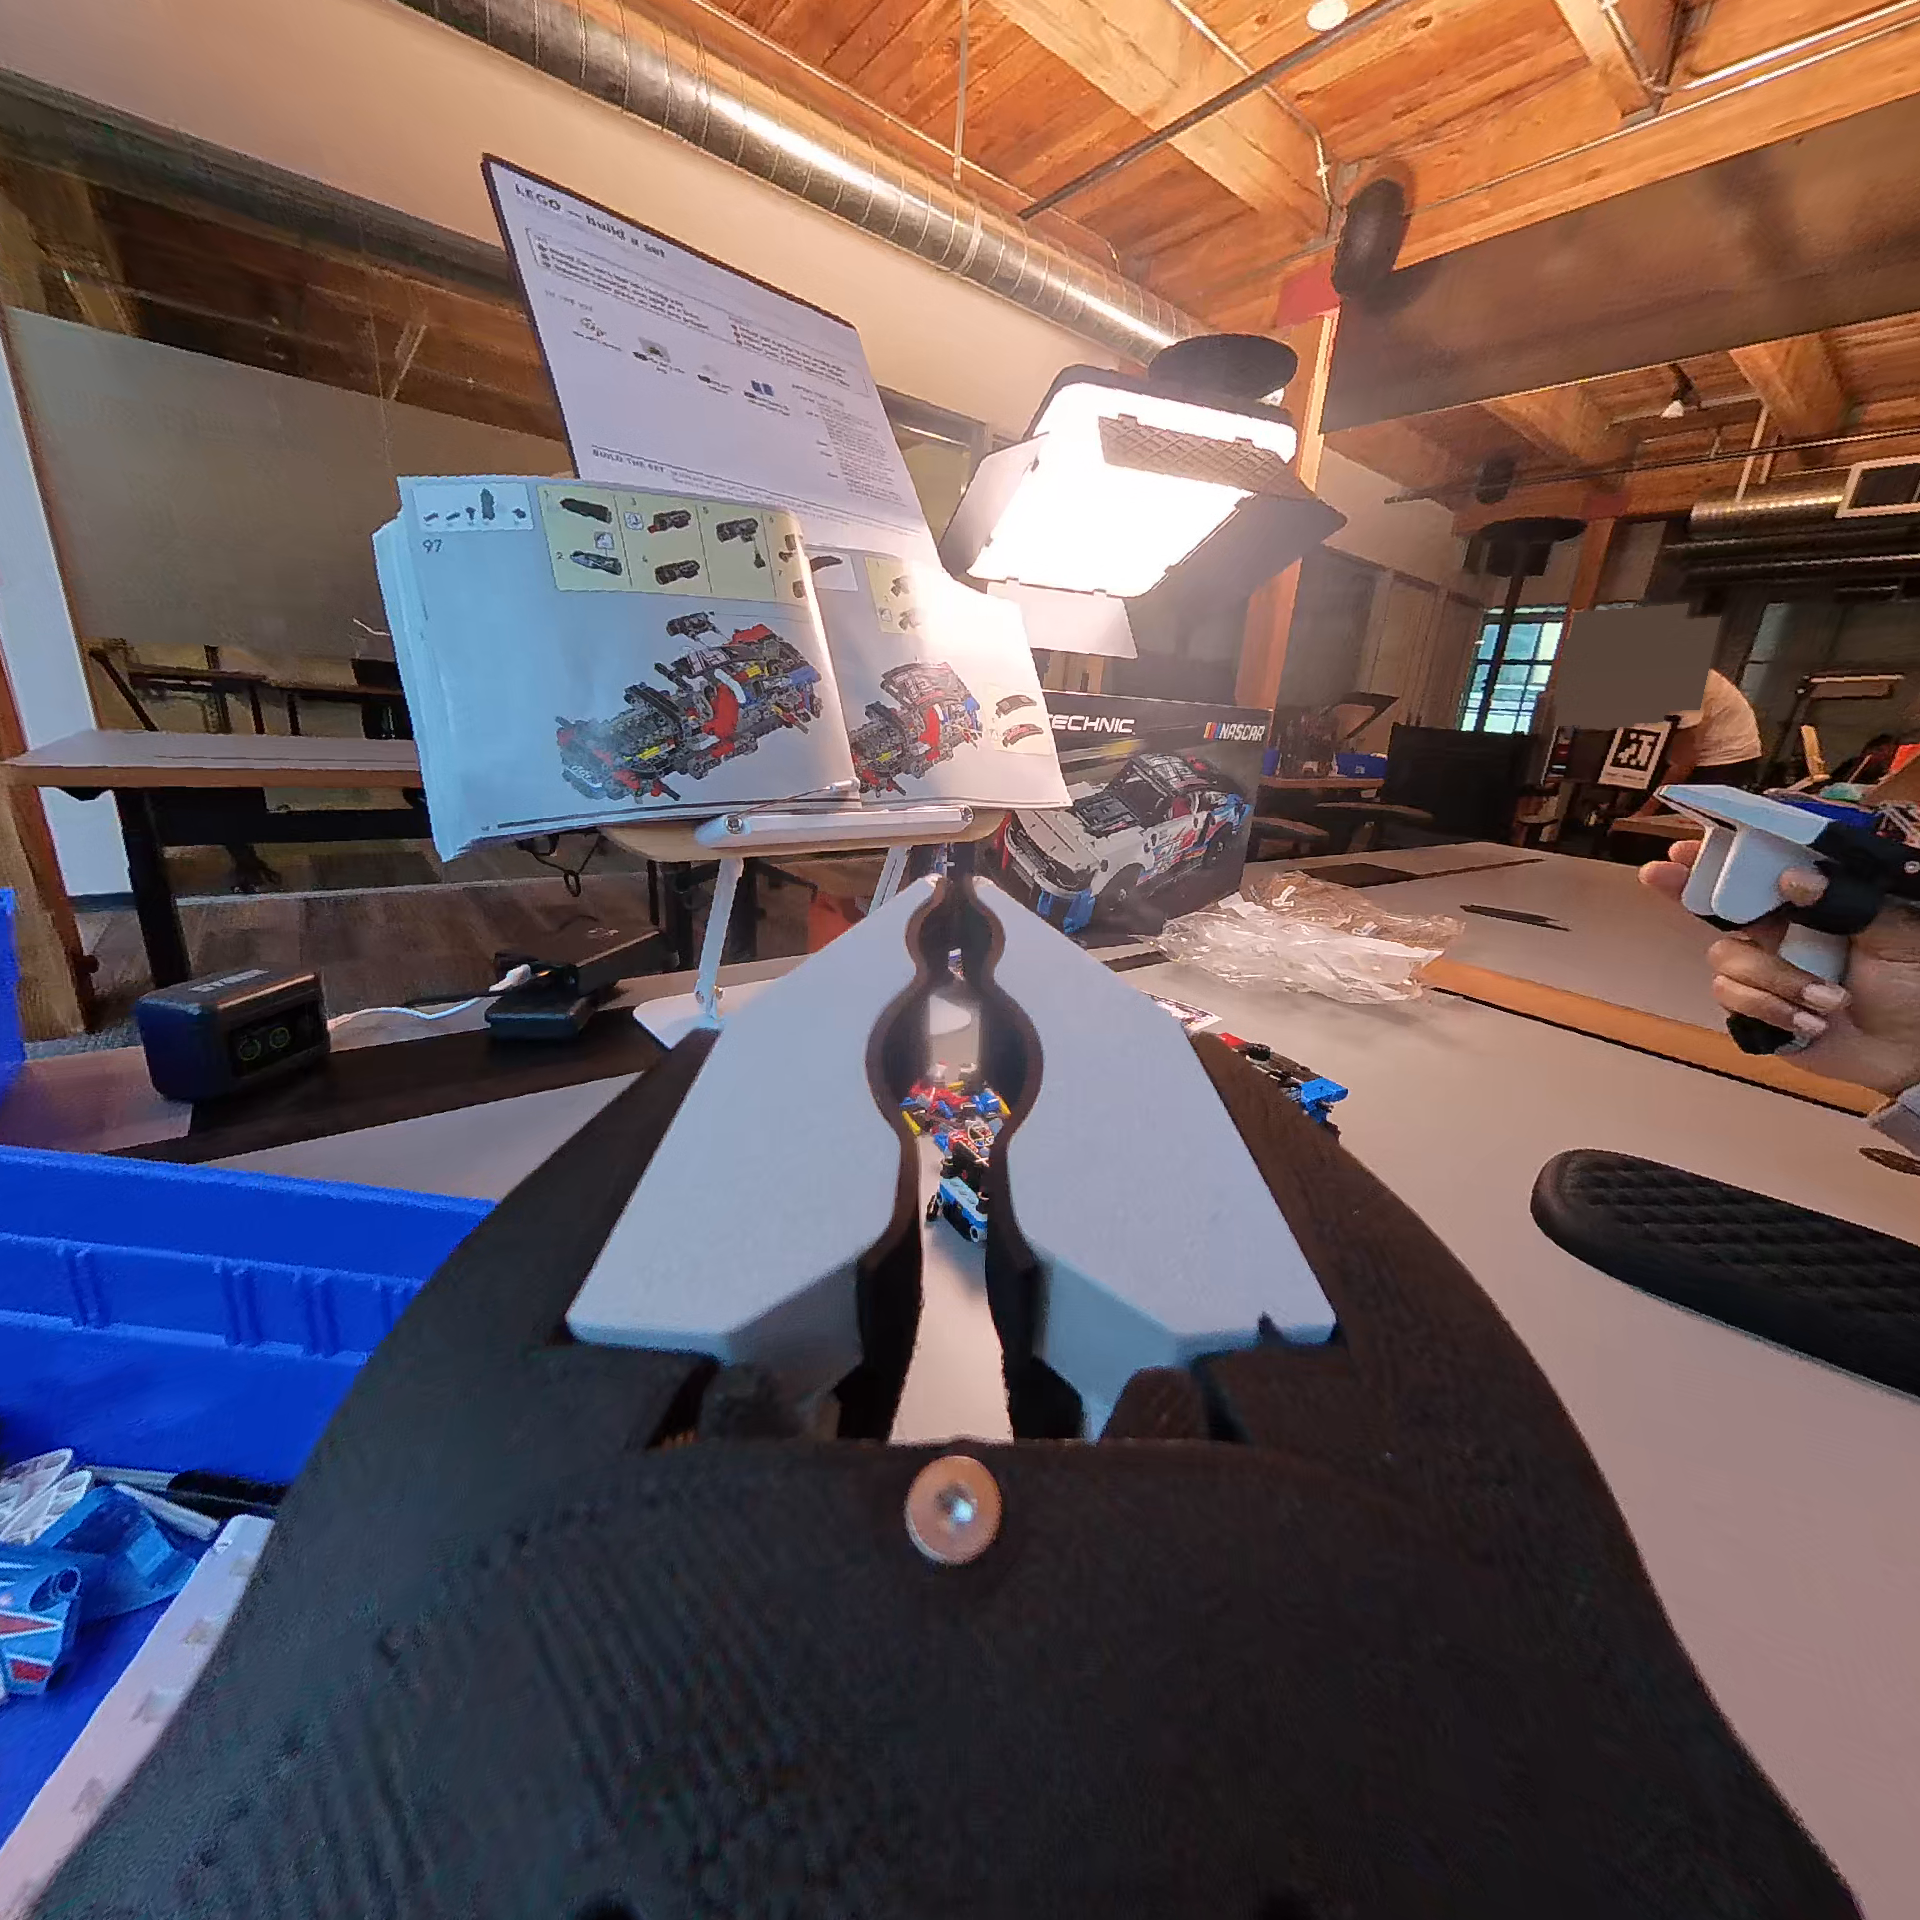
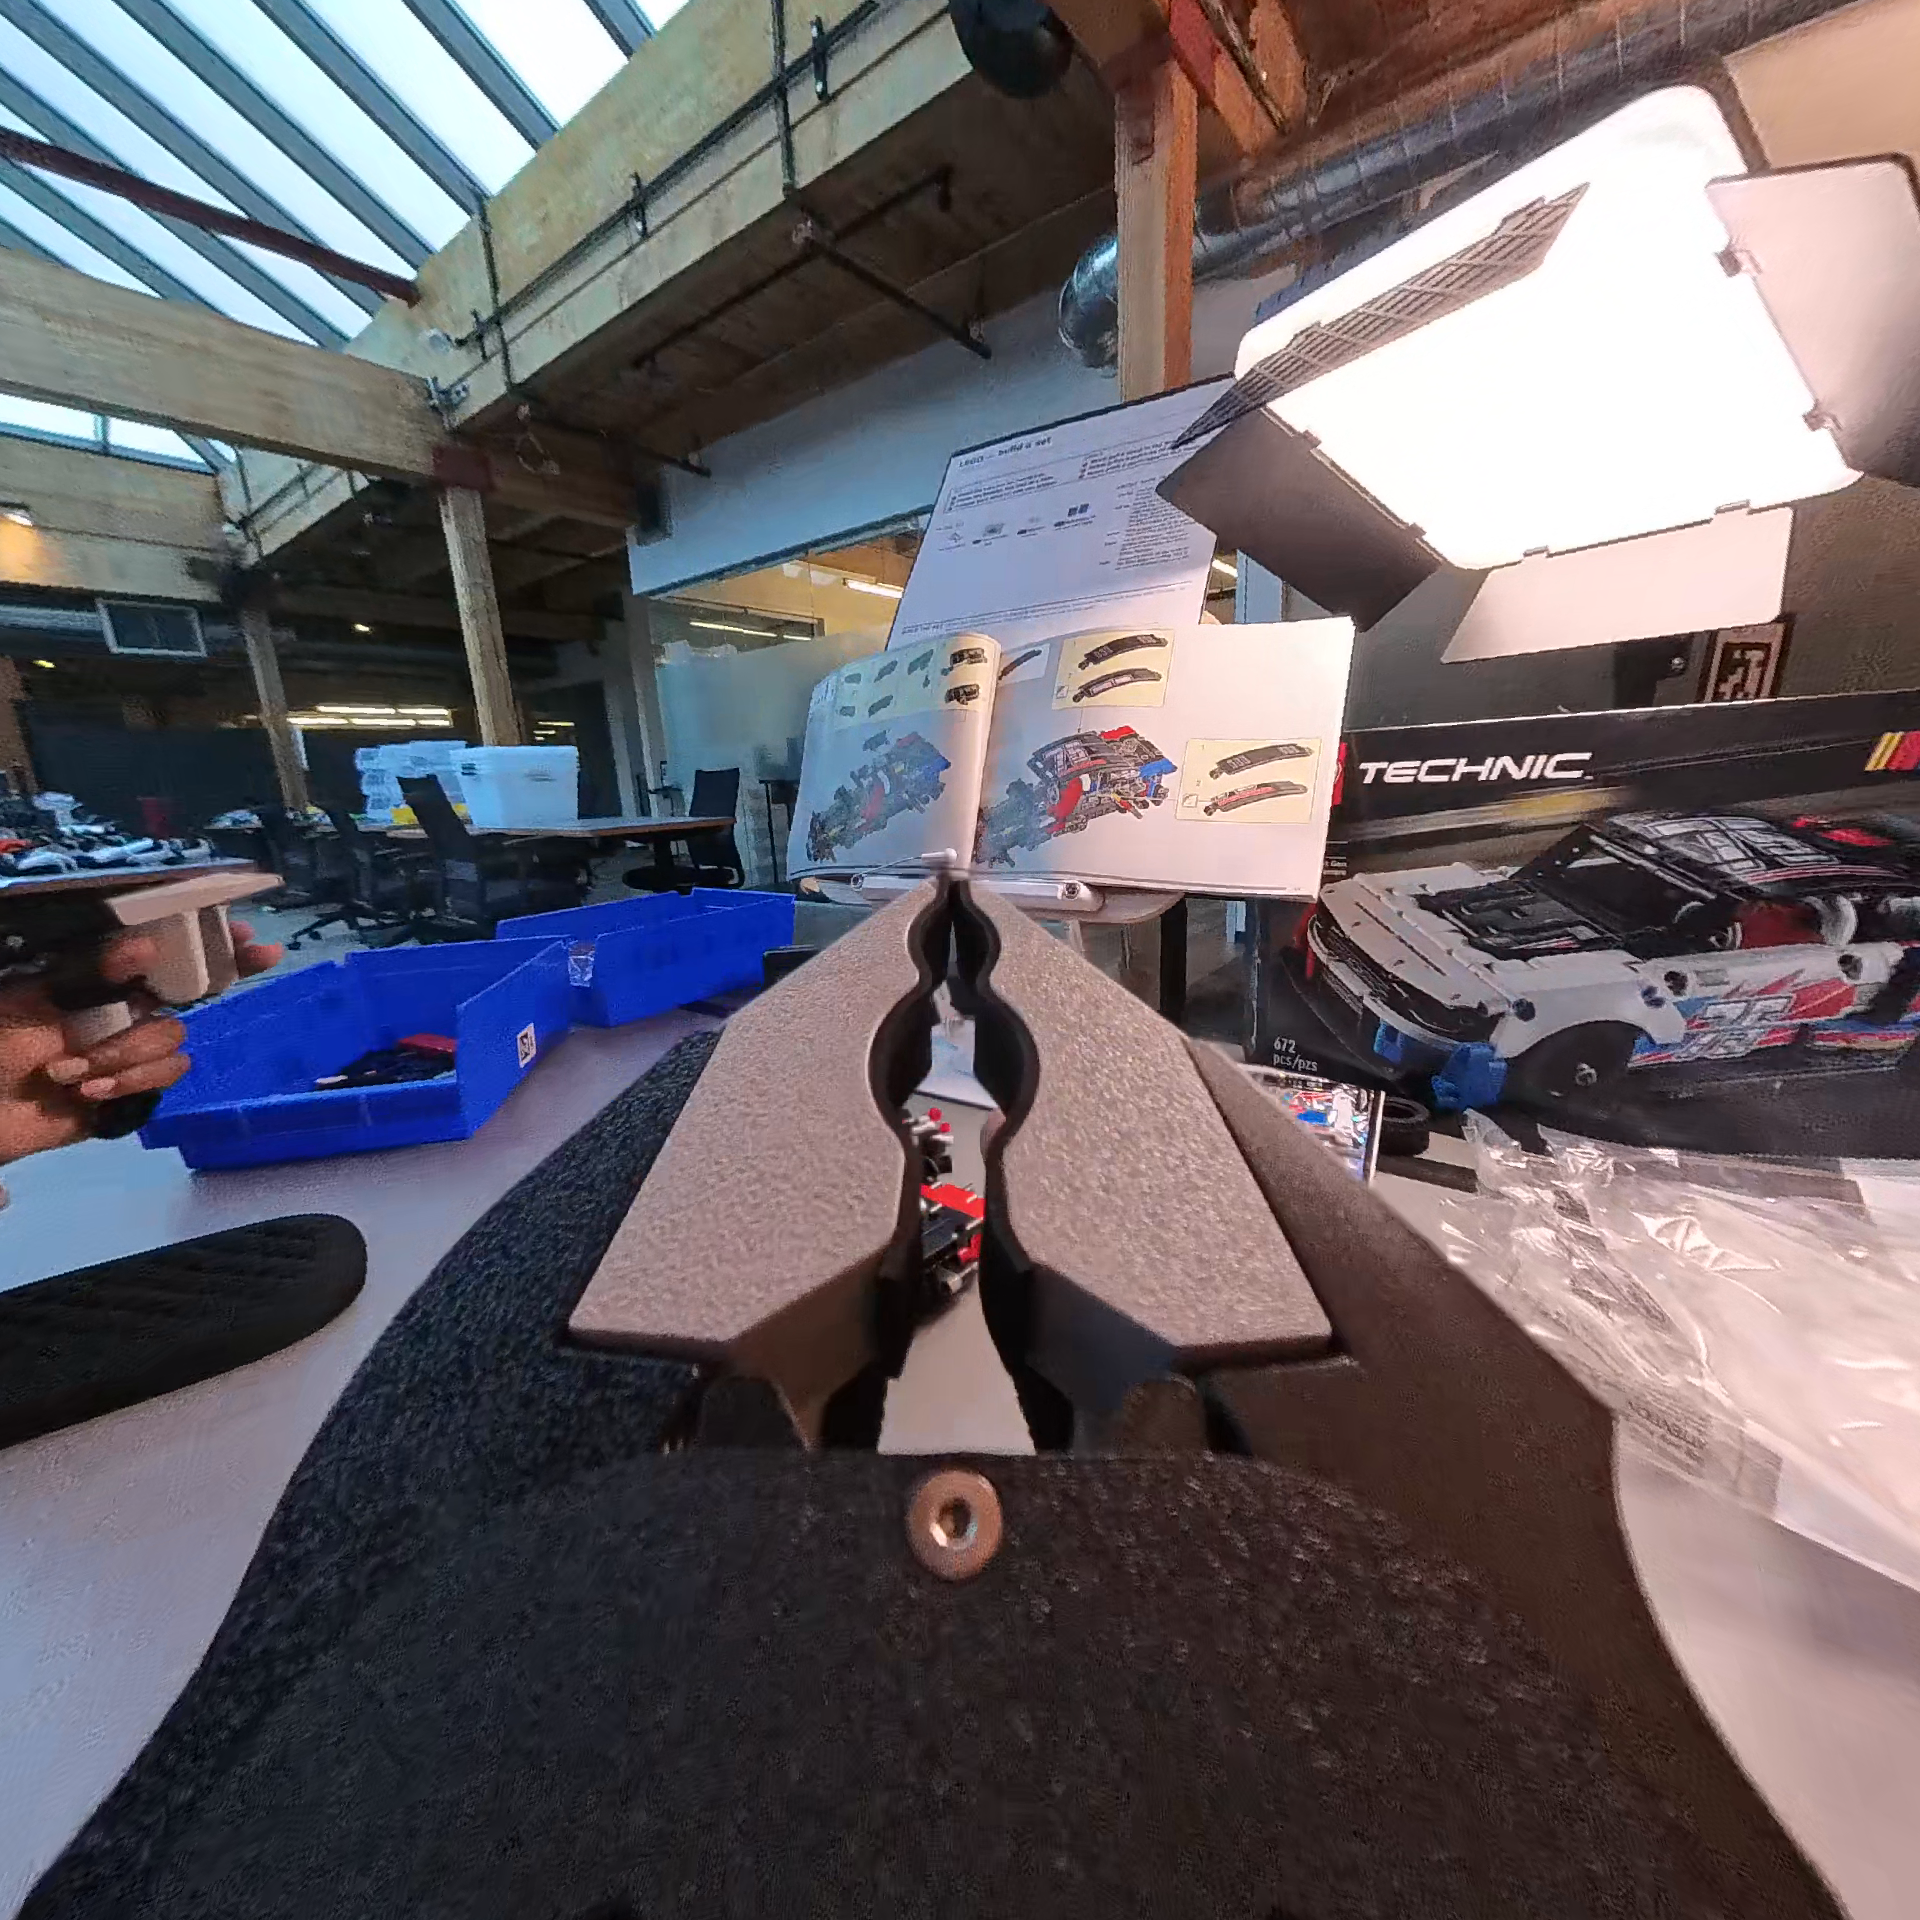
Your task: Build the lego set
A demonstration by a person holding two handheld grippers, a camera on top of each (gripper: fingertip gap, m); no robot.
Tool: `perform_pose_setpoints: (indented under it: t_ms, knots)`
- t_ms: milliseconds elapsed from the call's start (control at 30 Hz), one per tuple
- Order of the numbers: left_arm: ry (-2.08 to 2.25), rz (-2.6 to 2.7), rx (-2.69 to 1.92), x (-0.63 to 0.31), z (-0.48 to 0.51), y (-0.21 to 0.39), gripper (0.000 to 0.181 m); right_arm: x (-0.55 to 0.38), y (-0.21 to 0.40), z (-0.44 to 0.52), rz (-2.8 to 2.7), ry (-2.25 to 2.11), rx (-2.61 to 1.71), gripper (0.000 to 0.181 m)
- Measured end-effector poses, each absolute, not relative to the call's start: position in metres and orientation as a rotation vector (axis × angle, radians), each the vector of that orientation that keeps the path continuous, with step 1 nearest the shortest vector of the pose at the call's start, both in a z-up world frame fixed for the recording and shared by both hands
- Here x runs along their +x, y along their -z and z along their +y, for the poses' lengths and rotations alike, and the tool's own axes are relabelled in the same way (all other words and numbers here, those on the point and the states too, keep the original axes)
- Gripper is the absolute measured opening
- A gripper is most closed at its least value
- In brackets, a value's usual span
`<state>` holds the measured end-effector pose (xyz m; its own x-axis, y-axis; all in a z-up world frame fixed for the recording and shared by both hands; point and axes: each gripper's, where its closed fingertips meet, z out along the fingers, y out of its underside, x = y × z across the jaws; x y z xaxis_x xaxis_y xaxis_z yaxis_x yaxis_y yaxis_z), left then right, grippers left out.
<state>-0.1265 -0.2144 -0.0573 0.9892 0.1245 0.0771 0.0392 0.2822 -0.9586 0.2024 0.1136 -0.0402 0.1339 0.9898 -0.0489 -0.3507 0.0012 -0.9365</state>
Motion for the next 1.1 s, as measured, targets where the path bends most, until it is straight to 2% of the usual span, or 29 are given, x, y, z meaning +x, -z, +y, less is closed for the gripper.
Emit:
perform_pose_setpoints:
  t_ms: [733,967,1100]
  knots:
    - [-0.154,-0.137,-1.358,-0.128,-0.21,0.068,0.0,0.21,0.053,0.115,-0.849,-1.213,-1.053,0.0]
    - [-0.453,-0.261,-1.761,-0.159,-0.124,0.11,0.0,0.13,0.044,0.067,-0.978,-1.031,-1.223,0.0]
    - [-0.765,-0.352,-1.819,-0.218,-0.056,0.126,0.0,0.052,0.055,-0.022,-1.041,-1.09,-1.33,0.0]
